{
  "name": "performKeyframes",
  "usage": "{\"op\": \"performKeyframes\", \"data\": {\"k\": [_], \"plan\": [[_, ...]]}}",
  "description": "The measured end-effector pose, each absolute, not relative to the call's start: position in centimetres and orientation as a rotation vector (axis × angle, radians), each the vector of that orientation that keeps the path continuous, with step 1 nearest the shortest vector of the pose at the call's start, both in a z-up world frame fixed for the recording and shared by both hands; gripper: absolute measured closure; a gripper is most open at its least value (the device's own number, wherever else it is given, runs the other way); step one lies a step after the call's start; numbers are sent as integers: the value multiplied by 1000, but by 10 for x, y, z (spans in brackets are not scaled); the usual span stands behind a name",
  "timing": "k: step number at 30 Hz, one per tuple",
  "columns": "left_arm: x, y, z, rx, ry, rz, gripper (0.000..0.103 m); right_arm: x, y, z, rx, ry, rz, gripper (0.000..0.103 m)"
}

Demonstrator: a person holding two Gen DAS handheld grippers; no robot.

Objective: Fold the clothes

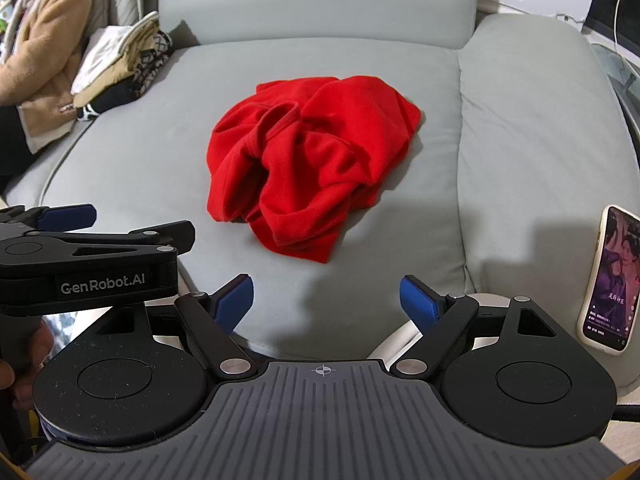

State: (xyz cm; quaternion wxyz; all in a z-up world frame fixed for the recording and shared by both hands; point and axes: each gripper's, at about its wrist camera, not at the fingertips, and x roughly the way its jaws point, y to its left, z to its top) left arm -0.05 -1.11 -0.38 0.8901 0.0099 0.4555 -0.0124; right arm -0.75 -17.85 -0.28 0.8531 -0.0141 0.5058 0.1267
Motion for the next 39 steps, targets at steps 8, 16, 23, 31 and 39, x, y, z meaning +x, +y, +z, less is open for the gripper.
{"op": "performKeyframes", "data": {"k": [8, 16, 23, 31, 39], "plan": [[1, -11, -6, 12, 954, -28, 1, -7, -179, -4, -25, 1070, 266, 17], [9, 3, -23, -18, 966, 0, 1, -3, -184, -16, -4, 1087, 237, 16], [22, 20, -37, -56, 1013, 9, 6, 5, -180, -29, -2, 1072, 252, 16], [23, 26, -48, -94, 1026, -26, 3, 20, -176, -32, -10, 1051, 251, 16], [22, 32, -51, -98, 1009, -45, 3, 41, -171, -23, -56, 960, 261, 16]]}}
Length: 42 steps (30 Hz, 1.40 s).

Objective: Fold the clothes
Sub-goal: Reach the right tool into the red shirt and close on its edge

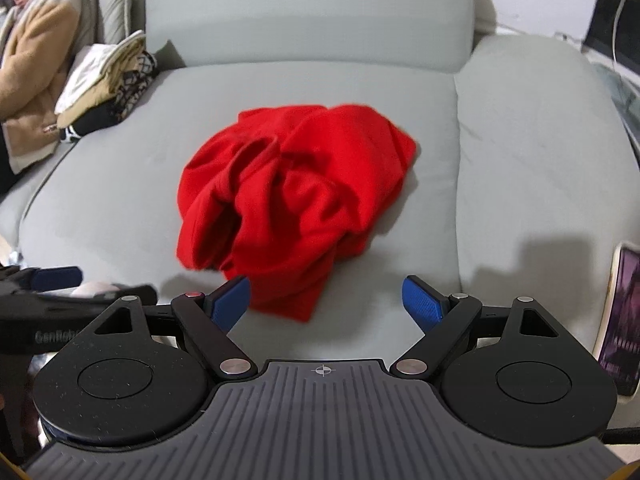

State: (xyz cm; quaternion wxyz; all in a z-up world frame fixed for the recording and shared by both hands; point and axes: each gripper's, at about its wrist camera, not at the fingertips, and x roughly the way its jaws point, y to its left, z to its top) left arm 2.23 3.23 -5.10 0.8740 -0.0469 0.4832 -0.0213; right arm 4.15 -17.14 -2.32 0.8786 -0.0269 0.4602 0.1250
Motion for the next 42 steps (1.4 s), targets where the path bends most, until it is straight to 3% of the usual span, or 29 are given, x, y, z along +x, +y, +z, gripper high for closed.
{"op": "performKeyframes", "data": {"k": [3, 6, 9, 14, 17, 29, 34, 39, 40, 42], "plan": [[26, 38, -53, -88, 1018, -27, 5, 53, -161, -22, -84, 922, 295, 16], [32, 43, -55, -68, 1014, 9, 18, 69, -145, -24, -107, 891, 354, 18], [37, 51, -57, -83, 1013, 5, 24, 83, -122, -27, -188, 896, 423, 28], [35, 70, -69, -118, 1042, 48, 23, 62, -75, -33, -494, 796, 649, 26], [32, 83, -77, -153, 1063, 64, 24, 50, -54, -42, -661, 715, 739, 30], [27, 136, -72, -319, 995, 144, 20, 24, -14, -89, -1140, 631, 853, 30], [28, 139, -72, -338, 983, 153, 19, 3, -6, -118, -1527, 429, 849, 33], [27, 138, -71, -350, 978, 136, 19, -3, 1, -141, -1741, 305, 900, 43], [27, 137, -70, -347, 976, 137, 19, -2, 3, -145, -1771, 311, 914, 50], [25, 136, -67, -344, 971, 138, 19, 3, 7, -146, -1751, 383, 943, 79]]}}
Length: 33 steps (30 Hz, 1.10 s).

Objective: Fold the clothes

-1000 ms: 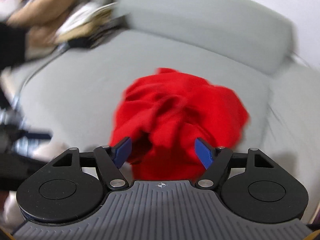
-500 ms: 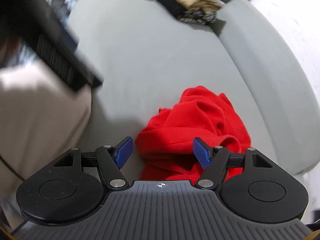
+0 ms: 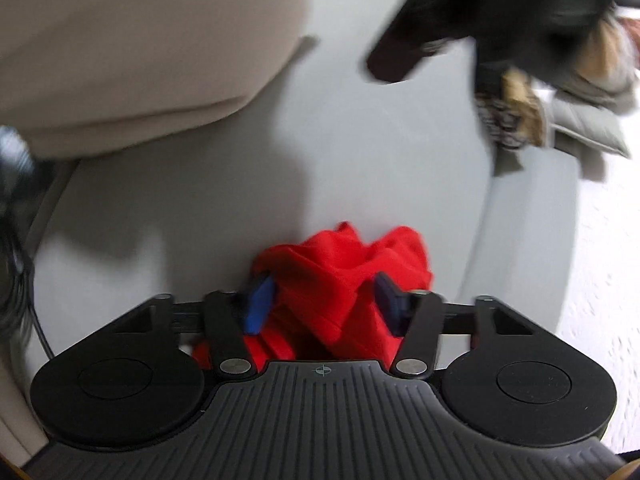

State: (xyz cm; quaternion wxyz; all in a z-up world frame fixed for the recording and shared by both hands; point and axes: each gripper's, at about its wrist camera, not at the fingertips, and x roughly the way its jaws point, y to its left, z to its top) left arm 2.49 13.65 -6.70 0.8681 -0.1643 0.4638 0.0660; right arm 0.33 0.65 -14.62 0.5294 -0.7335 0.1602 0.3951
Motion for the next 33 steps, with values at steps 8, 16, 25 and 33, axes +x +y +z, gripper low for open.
{"op": "performKeyframes", "data": {"k": [8, 16, 25, 33], "plan": [[17, 138, -52, -345, 929, 167, 19, 78, -15, -25, -807, 589, 722, 100], [15, 94, -26, -269, 856, 0, 18, 115, -226, 83, 110, 461, 38, 100], [18, -6, -44, -59, 991, -401, 18, 39, -379, -24, 346, 919, -239, 76], [34, -25, -116, -686, 1045, -369, 34, 5, -388, -26, 398, 808, -65, 45]]}}
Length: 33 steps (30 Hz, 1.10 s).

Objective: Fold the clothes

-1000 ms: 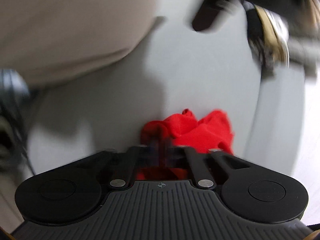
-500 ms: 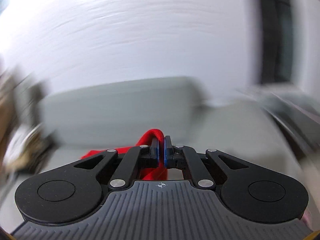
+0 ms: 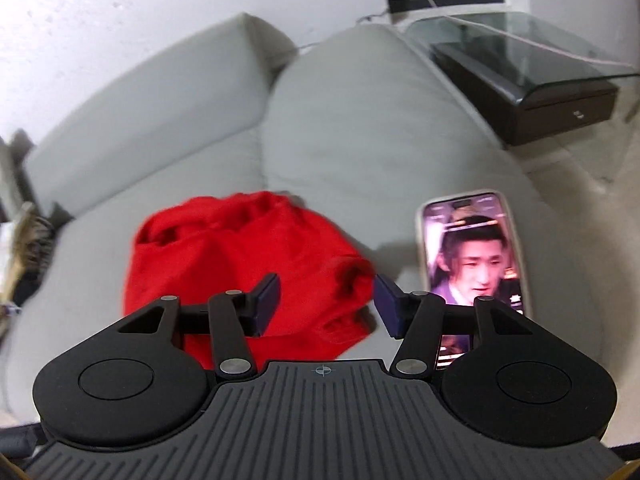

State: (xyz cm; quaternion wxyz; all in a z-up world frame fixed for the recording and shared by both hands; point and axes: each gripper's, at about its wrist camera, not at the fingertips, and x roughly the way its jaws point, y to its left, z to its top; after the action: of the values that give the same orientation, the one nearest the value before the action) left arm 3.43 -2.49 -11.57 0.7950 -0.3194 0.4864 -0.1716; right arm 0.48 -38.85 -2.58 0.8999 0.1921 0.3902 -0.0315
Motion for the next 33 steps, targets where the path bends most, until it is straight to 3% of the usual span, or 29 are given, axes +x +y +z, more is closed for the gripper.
{"op": "performKeyframes", "data": {"k": [8, 13, 18, 19, 21, 33], "plan": [[51, -36, -161, -1036, 1069, -235, 46, -5, -404, -51, 508, 800, -27, 45], [54, -46, -173, -1118, 1101, -206, 63, -9, -412, -65, 533, 822, -48, 45], [67, -44, -176, -1102, 1065, -159, 71, -12, -414, -75, 529, 854, -65, 45], [67, -44, -176, -1094, 1065, -154, 76, -12, -415, -76, 531, 859, -68, 45], [69, -44, -174, -1049, 1097, -145, 99, -13, -416, -78, 538, 866, -73, 45], [37, 22, -79, -623, 891, -217, 100, -9, -386, -72, 339, 886, -27, 45]]}}
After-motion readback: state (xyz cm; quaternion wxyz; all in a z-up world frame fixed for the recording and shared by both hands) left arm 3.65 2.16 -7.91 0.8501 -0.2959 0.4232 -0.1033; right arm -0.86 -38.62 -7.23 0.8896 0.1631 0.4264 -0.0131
